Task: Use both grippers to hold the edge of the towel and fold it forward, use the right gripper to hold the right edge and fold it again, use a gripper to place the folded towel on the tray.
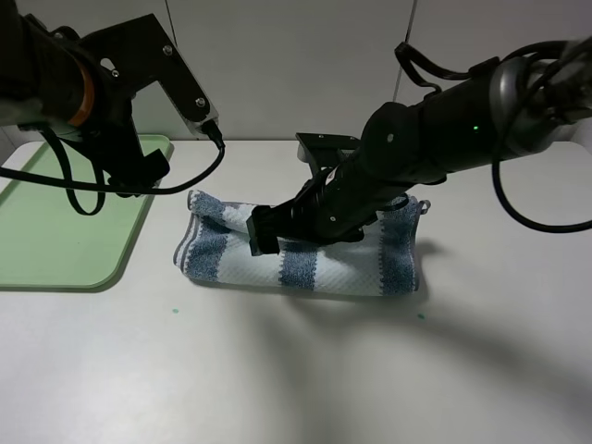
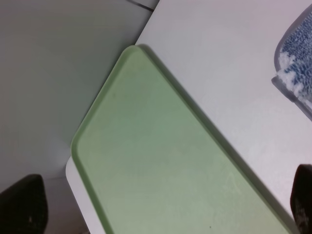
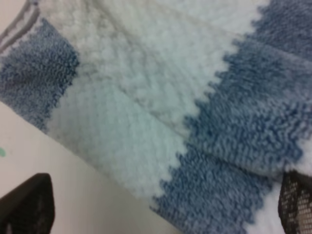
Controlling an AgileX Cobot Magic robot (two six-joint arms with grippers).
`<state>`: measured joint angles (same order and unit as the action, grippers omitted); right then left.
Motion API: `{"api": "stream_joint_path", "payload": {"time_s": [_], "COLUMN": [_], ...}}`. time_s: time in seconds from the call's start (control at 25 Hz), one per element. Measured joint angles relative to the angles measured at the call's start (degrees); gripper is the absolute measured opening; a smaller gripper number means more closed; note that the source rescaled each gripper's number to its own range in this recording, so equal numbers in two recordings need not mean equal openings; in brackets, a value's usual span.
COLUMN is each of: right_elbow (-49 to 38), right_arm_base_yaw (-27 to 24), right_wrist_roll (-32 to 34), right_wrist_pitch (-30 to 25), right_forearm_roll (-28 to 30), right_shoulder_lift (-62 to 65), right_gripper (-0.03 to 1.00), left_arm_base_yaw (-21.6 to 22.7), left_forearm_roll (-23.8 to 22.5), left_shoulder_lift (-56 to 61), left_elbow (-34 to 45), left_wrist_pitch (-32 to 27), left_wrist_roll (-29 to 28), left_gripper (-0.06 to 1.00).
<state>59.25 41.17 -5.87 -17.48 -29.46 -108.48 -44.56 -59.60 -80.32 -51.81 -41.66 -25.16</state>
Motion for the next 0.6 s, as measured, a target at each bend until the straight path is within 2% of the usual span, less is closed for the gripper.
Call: {"api": "stream_joint_path", "payload": {"time_s": [0.6], "right_elbow": [6.7], "right_arm_base_yaw": [-1.3], "right_wrist_roll": [-0.2], "right_wrist_pitch": [0.0], "right_forearm_roll": [2.6], "right_shoulder_lift": [-2.9], "right_gripper": [1.0], "left_arm_base_yaw": [0.0], "left_forearm_roll": [0.0], "left_shoulder_lift": [0.0], "left_elbow": [0.0], "left_wrist_pitch": [0.0], "left_wrist_roll": [0.0], "left_gripper": [1.0]}}
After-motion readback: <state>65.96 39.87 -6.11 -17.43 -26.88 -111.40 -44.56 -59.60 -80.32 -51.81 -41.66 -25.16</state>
